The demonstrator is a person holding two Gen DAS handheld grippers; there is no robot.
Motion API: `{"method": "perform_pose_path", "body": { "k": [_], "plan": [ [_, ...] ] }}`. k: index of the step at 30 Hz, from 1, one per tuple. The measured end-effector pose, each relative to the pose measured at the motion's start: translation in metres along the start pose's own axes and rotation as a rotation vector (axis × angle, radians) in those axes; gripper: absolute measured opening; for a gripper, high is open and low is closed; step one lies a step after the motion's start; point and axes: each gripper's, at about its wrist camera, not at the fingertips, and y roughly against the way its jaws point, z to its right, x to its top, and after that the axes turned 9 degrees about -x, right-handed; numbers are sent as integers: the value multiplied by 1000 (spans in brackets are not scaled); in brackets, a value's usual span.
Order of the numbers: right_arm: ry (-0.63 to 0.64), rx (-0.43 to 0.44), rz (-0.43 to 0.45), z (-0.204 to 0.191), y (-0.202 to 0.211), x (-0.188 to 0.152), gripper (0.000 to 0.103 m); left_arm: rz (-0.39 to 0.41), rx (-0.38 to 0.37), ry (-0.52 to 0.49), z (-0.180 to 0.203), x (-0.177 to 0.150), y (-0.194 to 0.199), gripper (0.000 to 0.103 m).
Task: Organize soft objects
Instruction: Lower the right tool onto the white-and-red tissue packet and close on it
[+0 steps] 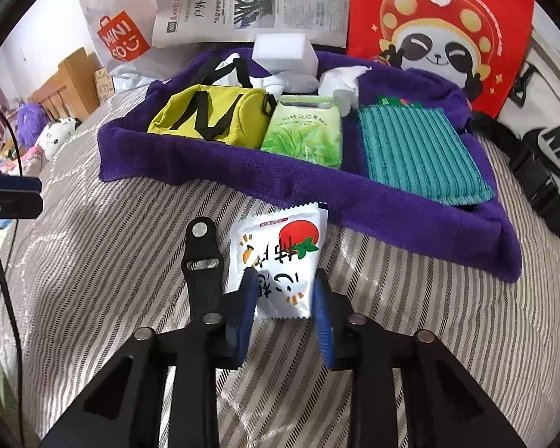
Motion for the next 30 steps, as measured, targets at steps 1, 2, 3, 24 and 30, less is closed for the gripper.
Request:
{"method": "perform_pose_path", "body": {
  "k": [1, 2, 3, 24, 30],
  "plan": [
    [-6, 9, -4, 2, 1, -1, 23, -1, -3, 2, -1, -1, 0, 67],
    [-13, 21, -12, 5, 1, -2, 24, -1, -6, 4, -2, -3, 2, 67],
    [-16, 24, -23, 7, 2, -2, 26, 1, -8, 3, -3, -4, 2, 67],
    [-16, 50, -20, -16, -2, 9, 16, -10, -27, 57, -22, -19, 3, 67],
    [-41, 149, -19, -14, 6, 6, 10, -26, -34, 48, -19, -21, -4, 67]
  ]
}}
